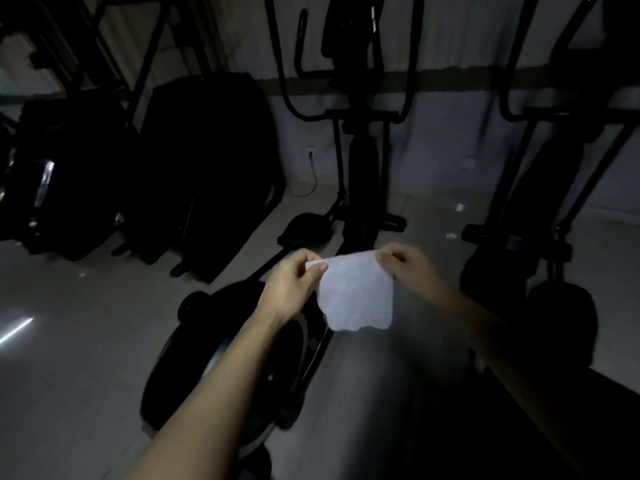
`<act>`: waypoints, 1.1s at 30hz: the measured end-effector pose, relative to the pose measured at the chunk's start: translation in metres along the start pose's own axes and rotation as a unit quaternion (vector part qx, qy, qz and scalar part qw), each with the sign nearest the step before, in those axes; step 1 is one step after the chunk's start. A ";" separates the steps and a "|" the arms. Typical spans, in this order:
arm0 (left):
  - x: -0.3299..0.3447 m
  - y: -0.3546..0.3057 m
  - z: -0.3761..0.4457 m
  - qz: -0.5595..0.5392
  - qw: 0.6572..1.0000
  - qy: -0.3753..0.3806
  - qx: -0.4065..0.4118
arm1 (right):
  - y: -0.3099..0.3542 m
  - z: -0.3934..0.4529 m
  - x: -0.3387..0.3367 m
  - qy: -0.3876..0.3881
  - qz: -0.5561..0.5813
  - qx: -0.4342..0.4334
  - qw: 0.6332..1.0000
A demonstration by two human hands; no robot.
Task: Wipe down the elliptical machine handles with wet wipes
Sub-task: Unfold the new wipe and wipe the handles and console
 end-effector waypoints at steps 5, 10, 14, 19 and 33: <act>-0.001 -0.010 0.081 -0.003 0.998 0.035 0.056 | 0.024 0.054 -0.008 -0.061 -0.002 -0.010 0.998; 0.026 -0.042 0.143 -0.069 0.991 0.066 0.099 | 0.042 0.089 -0.043 -0.103 -0.040 -0.015 0.994; 0.065 -0.068 0.187 -0.093 0.982 0.093 0.138 | 0.035 0.115 -0.090 -0.153 -0.077 -0.002 0.985; 0.135 -0.102 0.247 -0.113 0.970 0.132 0.167 | 0.012 0.159 -0.155 -0.191 -0.094 0.002 0.977; 0.327 -0.255 0.438 -0.139 0.955 0.118 0.232 | -0.052 0.340 -0.367 -0.292 -0.115 0.013 0.949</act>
Point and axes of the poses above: each hand's wrist, its own z-axis towards the middle knuckle, its own x-axis out of the palm, y = z × x, the point moved 6 cm from there along z, towards the middle knuckle, and after that the axes turned 11 degrees about -y, right-handed, at the moved point
